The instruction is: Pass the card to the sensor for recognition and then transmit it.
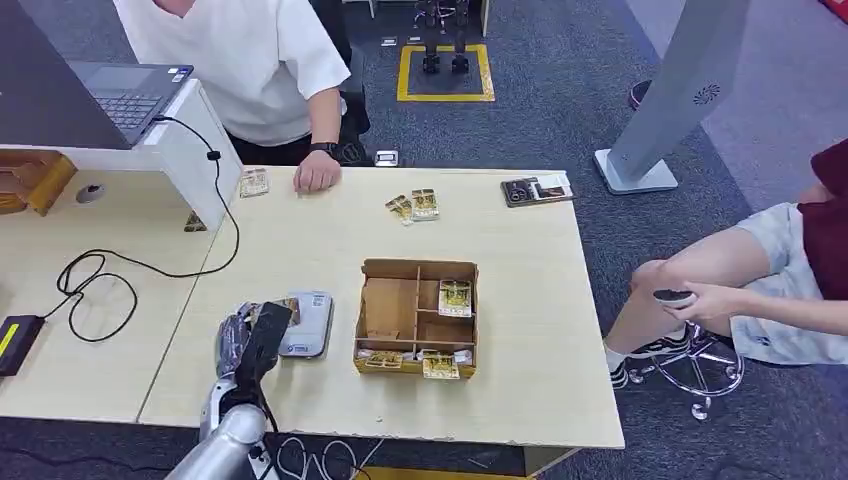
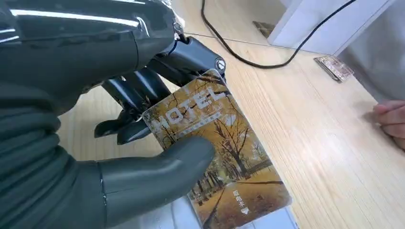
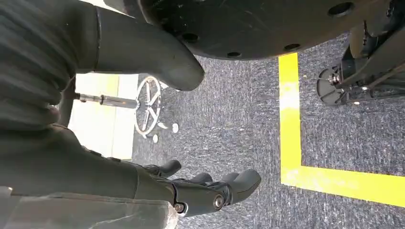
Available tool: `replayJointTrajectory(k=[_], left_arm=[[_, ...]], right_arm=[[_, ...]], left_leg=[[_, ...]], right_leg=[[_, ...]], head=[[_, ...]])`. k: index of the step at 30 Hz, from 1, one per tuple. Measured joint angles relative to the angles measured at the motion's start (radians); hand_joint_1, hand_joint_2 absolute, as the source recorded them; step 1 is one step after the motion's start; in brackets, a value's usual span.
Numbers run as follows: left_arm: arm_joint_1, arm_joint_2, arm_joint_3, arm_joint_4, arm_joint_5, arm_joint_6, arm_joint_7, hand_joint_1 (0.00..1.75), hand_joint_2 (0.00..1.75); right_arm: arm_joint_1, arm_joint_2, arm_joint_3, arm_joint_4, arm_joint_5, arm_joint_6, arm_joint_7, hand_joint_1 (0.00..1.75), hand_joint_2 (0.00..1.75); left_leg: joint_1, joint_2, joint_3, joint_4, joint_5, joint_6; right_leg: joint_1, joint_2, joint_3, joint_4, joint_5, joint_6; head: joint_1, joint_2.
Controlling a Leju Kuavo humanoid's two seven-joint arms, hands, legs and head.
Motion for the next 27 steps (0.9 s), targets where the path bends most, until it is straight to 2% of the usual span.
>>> replayJointTrajectory(k=[8,16,22,27], left_arm=[[-0.012,-0.001,0.000,0.023,-0.013,0.003,0.008,1.75,1.75],[-0.018,-0.014,0.021,0.061,-0.039,0.071,-0.024,1.75,1.75],[-0.014,-0.043,0.128,0.071,-0.155,0.074,-0.069,1.75,1.75],[-0.009,-0.081,0.259,0.072,-0.257,0.074,-0.112,1.75,1.75]], right_arm=[[0.000,0.000,0.000,0.000,0.000,0.000,0.000,0.00,1.75],[0.000,-0.002,0.000,-0.006,0.000,-0.004,0.000,0.00,1.75],[0.000,-0.002,0.000,-0.009,0.000,-0.005,0.000,0.00,1.75],[0.000,-0.004,0.002,-0.011,0.000,-0.008,0.000,0.00,1.75]], left_leg=[[0.000,0.000,0.000,0.000,0.000,0.000],[0.000,0.000,0.001,0.000,0.000,0.000],[0.000,0.000,0.001,0.000,0.000,0.000],[0.000,0.000,0.000,0.000,0.000,0.000]], right_leg=[[0.000,0.000,0.000,0.000,0.000,0.000],[0.000,0.000,0.001,0.000,0.000,0.000],[0.000,0.000,0.001,0.000,0.000,0.000],[0.000,0.000,0.001,0.000,0.000,0.000]], head=[[0.000,0.000],[0.000,0.000],[0.000,0.000],[0.000,0.000]])
